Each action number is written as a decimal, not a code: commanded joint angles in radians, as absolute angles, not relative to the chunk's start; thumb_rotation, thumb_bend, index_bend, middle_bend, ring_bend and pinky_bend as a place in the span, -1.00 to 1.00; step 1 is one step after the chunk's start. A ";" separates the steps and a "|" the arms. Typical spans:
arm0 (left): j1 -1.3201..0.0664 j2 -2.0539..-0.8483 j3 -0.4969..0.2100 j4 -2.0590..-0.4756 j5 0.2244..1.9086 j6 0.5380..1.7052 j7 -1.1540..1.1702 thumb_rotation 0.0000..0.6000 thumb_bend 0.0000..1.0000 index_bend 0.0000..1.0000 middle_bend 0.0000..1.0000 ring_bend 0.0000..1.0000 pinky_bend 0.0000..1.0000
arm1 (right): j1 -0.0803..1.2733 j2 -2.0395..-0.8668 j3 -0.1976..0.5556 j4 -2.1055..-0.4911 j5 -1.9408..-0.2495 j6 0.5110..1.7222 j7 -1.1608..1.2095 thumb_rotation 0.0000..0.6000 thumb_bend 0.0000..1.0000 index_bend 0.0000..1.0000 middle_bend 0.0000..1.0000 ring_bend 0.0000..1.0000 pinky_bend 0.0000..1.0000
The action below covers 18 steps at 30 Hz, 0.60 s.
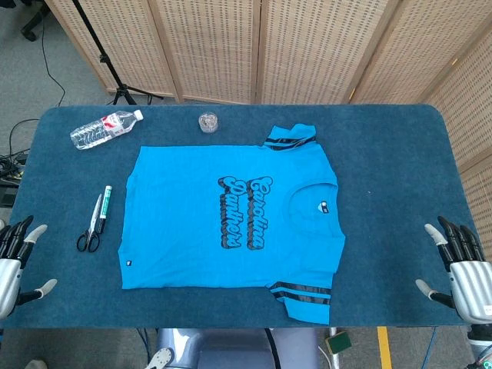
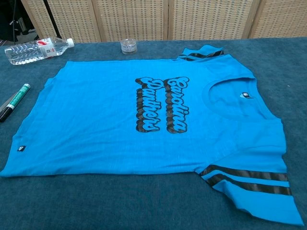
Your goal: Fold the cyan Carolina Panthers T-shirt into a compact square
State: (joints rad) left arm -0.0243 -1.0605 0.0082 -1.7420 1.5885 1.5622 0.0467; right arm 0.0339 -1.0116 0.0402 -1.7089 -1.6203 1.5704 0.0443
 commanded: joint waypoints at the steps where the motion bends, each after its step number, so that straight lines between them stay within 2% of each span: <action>1: -0.025 -1.059 0.009 -1.742 1.589 1.561 0.045 1.00 -0.84 -1.00 -1.00 -1.00 -1.00 | 0.035 -1.012 0.039 -1.708 -1.622 1.569 0.044 1.00 -1.00 -1.00 -1.00 -1.00 -1.00; 8: -0.026 -1.057 0.007 -1.742 1.585 1.557 0.040 1.00 -0.84 -1.00 -1.00 -1.00 -1.00 | 0.037 -1.013 0.033 -1.707 -1.630 1.563 0.043 1.00 -1.00 -0.98 -1.00 -1.00 -1.00; 14: -0.029 -1.056 0.009 -1.737 1.599 1.557 0.027 1.00 -0.83 -1.00 -1.00 -1.00 -1.00 | 0.057 -1.016 0.009 -1.694 -1.671 1.524 0.052 1.00 -1.00 -0.74 -1.00 -1.00 -1.00; 18: -0.028 -1.054 0.012 -1.735 1.609 1.562 0.016 1.00 -0.83 -1.00 -1.00 -1.00 -1.00 | 0.091 -1.028 -0.035 -1.661 -1.766 1.474 0.047 1.00 -1.00 -0.58 -1.00 -1.00 -1.00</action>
State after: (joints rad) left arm -0.0283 -1.0540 0.0112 -1.7354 1.6090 1.5616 0.0168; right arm 0.0689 -1.0183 -0.0069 -1.6825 -1.7140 1.5046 0.0485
